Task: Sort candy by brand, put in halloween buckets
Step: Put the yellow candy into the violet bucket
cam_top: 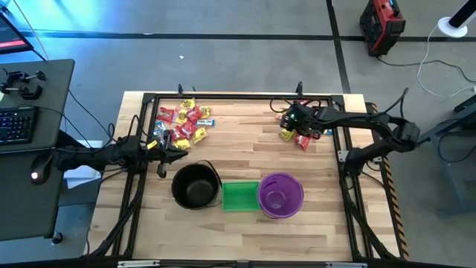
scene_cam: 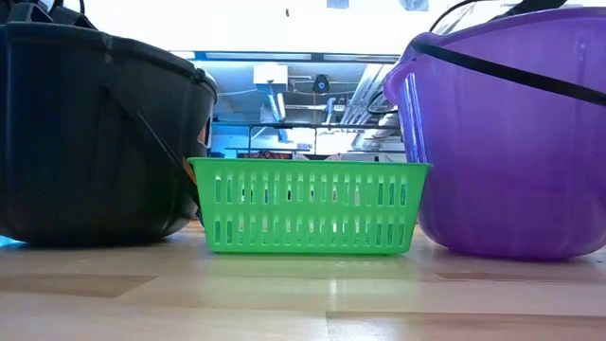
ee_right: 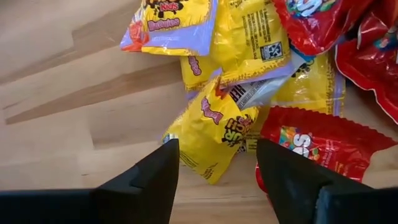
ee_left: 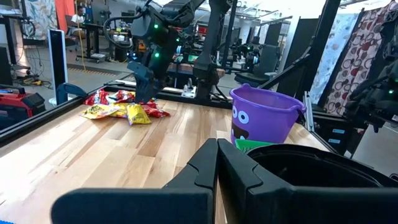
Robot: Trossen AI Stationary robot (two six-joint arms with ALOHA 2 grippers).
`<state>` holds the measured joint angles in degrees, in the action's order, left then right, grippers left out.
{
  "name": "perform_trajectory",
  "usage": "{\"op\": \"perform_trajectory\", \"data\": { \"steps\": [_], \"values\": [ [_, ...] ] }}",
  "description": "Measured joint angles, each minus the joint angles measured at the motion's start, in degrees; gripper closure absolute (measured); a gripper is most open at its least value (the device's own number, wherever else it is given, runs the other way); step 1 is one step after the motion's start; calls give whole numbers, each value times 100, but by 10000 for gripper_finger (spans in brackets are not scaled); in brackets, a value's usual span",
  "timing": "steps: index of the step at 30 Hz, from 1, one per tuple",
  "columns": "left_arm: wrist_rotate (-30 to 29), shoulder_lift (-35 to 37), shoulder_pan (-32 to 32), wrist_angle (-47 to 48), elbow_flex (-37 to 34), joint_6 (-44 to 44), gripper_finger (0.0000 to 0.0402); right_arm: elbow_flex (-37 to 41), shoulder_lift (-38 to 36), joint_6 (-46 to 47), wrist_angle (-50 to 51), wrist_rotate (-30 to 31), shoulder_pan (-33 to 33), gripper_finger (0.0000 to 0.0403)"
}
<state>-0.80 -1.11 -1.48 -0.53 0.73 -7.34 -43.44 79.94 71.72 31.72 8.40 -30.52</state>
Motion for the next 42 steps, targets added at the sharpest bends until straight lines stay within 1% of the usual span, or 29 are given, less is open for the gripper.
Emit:
{"op": "perform_trajectory", "data": {
  "steps": [15,24,29,35,42],
  "values": [
    [0,0,0,1,0,0,402,0,0,61,43,-39,0,194],
    [-2,-1,1,-1,-1,0,402,39,127,584,-48,101,-80,194],
    [-2,-1,0,1,0,-1,402,46,331,586,-220,-110,-142,194],
    [-2,-1,2,0,-2,0,402,46,343,599,-277,31,-182,194],
    [-2,-1,2,0,-1,1,402,46,403,667,-338,-110,-210,194]
  ]
}}
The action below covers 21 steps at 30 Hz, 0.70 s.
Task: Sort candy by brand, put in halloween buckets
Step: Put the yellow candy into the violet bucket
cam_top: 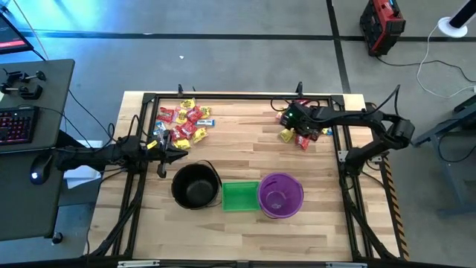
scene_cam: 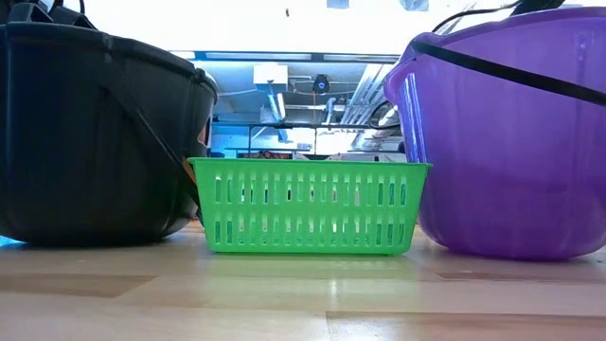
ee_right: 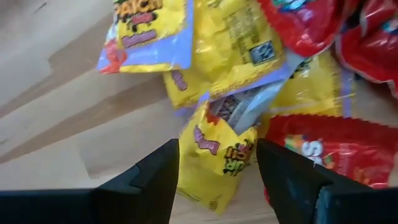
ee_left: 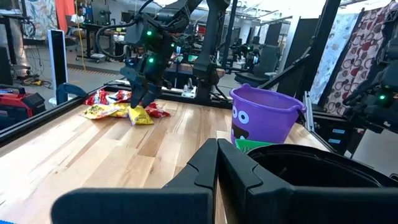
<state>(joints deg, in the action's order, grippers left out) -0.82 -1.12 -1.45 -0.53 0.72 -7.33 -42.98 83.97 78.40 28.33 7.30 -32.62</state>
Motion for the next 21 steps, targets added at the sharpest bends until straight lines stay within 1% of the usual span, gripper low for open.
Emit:
{"op": "perform_trajectory", "data": {
  "steps": [7,10,13,15,18,19,20,21],
  "values": [
    [1,-1,-1,1,1,-1,402,2,211,35,1,-134,-2,195],
    [0,0,-2,-1,-1,-2,401,2,222,94,-15,-117,2,209],
    [0,0,0,1,1,0,401,2,222,3,-5,-138,4,251],
    [0,1,0,1,1,-1,401,2,222,-25,12,-162,4,294],
    [0,0,-1,1,1,-1,402,-10,192,-215,19,-187,44,368],
    [0,1,-1,1,0,0,401,-42,152,-338,30,-184,78,385],
    [0,1,0,1,1,0,401,-88,85,-503,40,-195,108,392],
    [0,-1,-2,1,-1,0,402,-157,-3,-639,84,-238,136,391]
  ]
}}
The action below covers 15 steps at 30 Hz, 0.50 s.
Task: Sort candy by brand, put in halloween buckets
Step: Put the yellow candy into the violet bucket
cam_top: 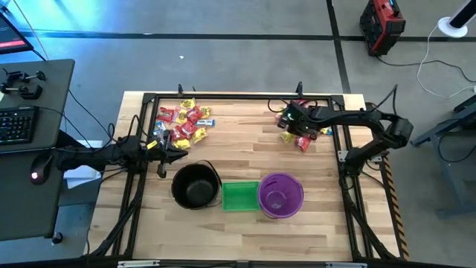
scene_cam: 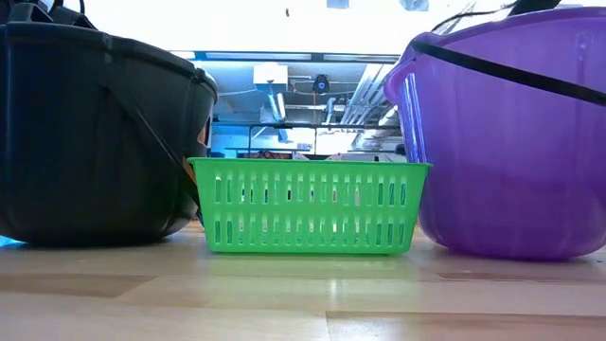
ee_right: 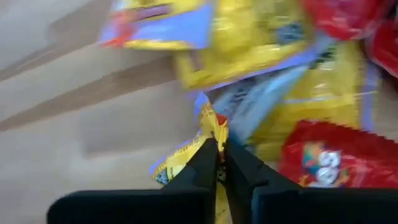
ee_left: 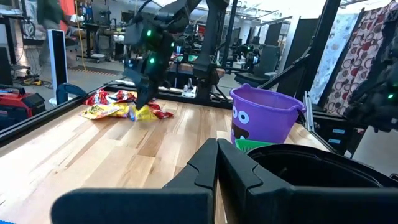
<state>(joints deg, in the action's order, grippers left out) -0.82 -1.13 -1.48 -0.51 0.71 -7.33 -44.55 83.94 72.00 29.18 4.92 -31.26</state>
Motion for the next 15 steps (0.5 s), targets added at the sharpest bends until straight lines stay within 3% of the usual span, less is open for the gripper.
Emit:
{"op": "perform_trajectory", "data": {
  "steps": [5,8,12,15],
  "values": [
    [0,1,1,-1,2,0,402,-518,-740,-1056,399,-156,283,397],
    [0,0,2,-1,2,0,402,-808,-1298,-2017,523,-773,728,397],
    [0,0,2,-1,1,-1,401,-964,-1943,-2461,515,-1794,1753,401],
    [0,0,2,0,1,-2,402,-979,-2205,-2287,538,-2012,2768,401]
  ]
}}
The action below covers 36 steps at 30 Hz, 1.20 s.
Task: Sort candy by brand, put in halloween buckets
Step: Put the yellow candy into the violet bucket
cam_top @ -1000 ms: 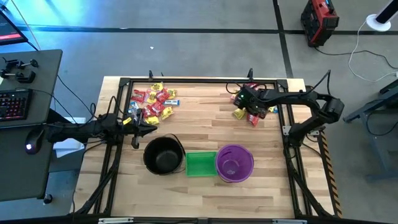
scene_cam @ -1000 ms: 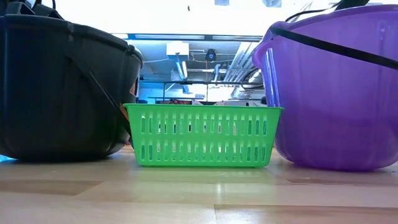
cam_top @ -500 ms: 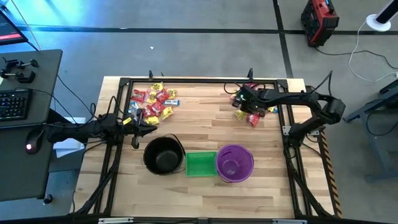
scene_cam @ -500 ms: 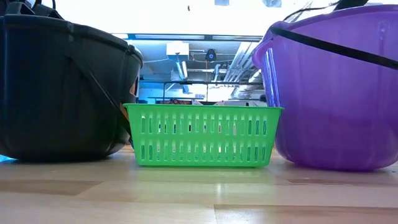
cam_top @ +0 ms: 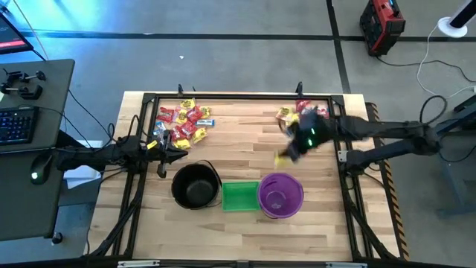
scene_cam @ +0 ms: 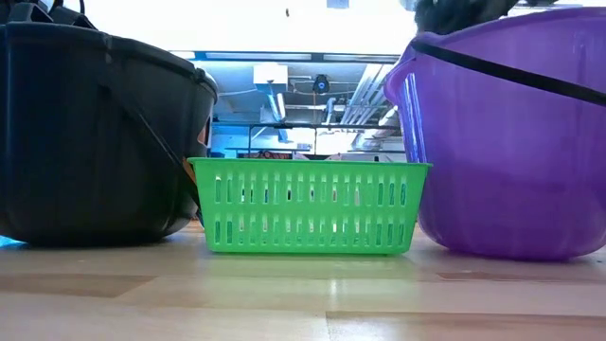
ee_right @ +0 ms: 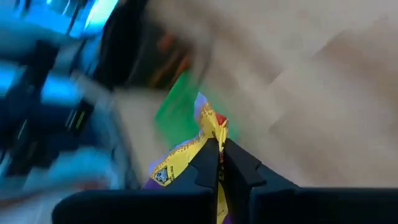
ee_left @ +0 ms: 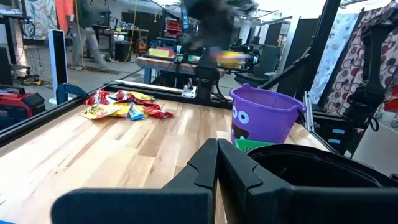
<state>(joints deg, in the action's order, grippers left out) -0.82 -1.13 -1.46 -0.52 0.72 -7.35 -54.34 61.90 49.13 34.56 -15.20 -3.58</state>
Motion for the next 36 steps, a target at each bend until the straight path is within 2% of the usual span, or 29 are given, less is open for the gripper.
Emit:
{"op": "perform_trajectory", "data": {
  "steps": [4,7,10,13,16,21,24,27,29,30,33,36],
  "values": [
    [1,1,-1,-2,1,1,401,4,48,401,19,249,1212,402],
    [2,0,-1,0,1,1,401,10,321,407,30,558,1837,402],
    [2,2,-2,0,1,1,402,10,630,303,23,656,2137,400],
    [1,1,-1,0,0,1,402,13,895,566,42,660,2161,386],
    [2,2,0,-1,1,1,401,13,1093,742,-21,483,2145,348],
    [2,2,0,0,-1,0,402,-50,1199,447,-170,214,2153,253],
    [2,0,-1,0,1,1,402,-325,1192,19,2,21,2009,208],
    [2,0,0,0,1,0,401,-930,1192,-547,583,49,1750,193],
    [0,1,0,-1,1,0,401,-1475,1185,-912,1205,526,1504,192],
    [2,2,-1,0,0,1,402,-1721,1178,-909,1611,1012,1354,192],
    [2,2,0,0,-1,2,402,-2107,1172,-351,2824,2319,670,198],
    [0,1,0,0,0,1,402,-1832,1173,209,3693,2406,-207,203]
  ]
}}
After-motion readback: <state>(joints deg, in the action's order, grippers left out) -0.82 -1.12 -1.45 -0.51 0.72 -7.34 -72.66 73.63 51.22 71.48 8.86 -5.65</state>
